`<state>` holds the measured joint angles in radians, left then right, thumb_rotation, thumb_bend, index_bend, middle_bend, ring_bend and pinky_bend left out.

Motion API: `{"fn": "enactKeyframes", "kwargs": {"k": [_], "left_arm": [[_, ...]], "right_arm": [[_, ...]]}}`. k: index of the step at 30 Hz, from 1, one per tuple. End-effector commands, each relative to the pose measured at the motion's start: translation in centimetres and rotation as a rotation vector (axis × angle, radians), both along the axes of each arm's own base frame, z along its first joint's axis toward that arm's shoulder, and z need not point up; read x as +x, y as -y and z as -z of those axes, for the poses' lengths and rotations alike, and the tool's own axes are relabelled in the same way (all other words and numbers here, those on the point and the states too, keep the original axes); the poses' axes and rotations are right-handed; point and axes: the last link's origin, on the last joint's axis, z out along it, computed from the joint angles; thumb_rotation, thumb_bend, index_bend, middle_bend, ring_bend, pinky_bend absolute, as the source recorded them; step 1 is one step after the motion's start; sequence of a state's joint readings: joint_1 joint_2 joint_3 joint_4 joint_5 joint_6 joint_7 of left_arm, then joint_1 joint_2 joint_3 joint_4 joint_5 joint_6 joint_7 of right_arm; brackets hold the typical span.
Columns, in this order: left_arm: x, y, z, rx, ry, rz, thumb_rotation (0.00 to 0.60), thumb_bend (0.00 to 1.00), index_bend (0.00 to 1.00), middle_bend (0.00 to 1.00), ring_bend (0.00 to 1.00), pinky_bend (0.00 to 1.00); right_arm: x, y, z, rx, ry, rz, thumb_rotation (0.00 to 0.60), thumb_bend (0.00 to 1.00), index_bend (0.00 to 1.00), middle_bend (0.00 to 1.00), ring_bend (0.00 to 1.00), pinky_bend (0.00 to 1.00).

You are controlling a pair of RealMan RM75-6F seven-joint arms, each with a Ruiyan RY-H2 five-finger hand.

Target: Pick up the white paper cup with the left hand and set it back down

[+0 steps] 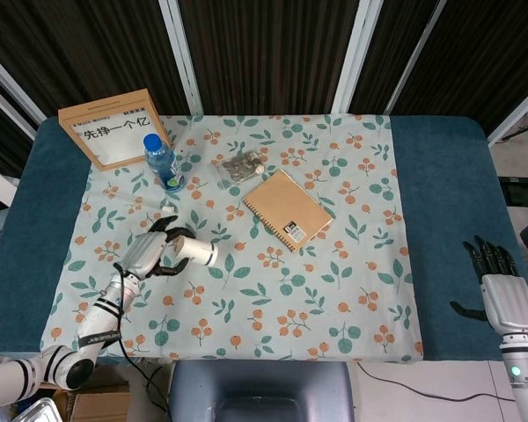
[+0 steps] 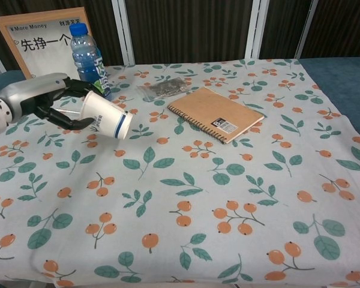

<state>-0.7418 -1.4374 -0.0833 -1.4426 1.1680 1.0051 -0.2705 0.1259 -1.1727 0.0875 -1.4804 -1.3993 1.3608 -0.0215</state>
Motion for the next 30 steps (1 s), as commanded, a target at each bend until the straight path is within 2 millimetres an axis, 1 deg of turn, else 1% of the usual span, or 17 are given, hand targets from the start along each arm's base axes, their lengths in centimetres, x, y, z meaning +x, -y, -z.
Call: {"fn": "enactKeyframes", "kwargs": {"k": [1,8,12,14,17,20,23,28,30], "left_arm": [[-2.9,0.2,1.5,0.032,0.069,-0.016,0.600,0.39,0.36,0.33,0.02,0.01],[-4.7,-0.3,3.0,0.006,0.019,-0.040,0.600,0.40,0.35,0.33,0.02,0.02],[-5.1,-0.6,3.7,-0.002,0.005,-0.059,0.600,0.39,0.34,0.31,0.01,0.02],[-5.3,-0.6,3.9,-0.024,-0.013,-0.055,0.600,0.39,0.27,0.26,0.00,0.02],[-5.5,-0.5,3.7,-0.020,-0.049,-0.036,0.600,0.36,0.07,0.12,0.00,0.02],[-5.7,-0.4,3.5,-0.013,-0.077,-0.026,0.600,0.35,0.00,0.04,0.00,0.02],[-5.9,-0.4,3.2,0.002,-0.110,-0.015,0.600,0.35,0.00,0.00,0.00,0.02],[-5.4,-0.4,2.3,0.039,-0.171,0.033,0.600,0.35,0.00,0.00,0.00,0.02],[-5.0,-0.4,1.6,0.073,-0.253,0.086,0.600,0.35,0.00,0.00,0.00,0.02]], "right_arm": [[0.0,0.0,-0.2,-0.005,-0.002,0.011,0.600,0.07,0.00,0.00,0.00,0.00],[-0.3,0.3,0.1,-0.013,0.001,0.054,0.600,0.07,0.00,0.00,0.00,0.00],[-0.3,0.2,0.1,-0.022,0.004,0.070,0.600,0.07,0.00,0.00,0.00,0.00],[-0.3,0.2,0.0,-0.028,0.005,0.072,0.600,0.07,0.00,0.00,0.00,0.00],[-0.4,0.3,-0.3,-0.028,0.006,0.078,0.600,0.07,0.00,0.00,0.00,0.00],[-0.5,0.4,-0.4,-0.030,0.007,0.083,0.600,0.07,0.00,0.00,0.00,0.00],[-0.5,0.5,-0.2,-0.027,0.009,0.087,0.600,0.07,0.00,0.00,0.00,0.00],[-0.6,0.5,0.0,-0.024,0.009,0.093,0.600,0.07,0.00,0.00,0.00,0.00],[-0.6,0.6,0.0,-0.027,0.011,0.097,0.600,0.07,0.00,0.00,0.00,0.00]]}}
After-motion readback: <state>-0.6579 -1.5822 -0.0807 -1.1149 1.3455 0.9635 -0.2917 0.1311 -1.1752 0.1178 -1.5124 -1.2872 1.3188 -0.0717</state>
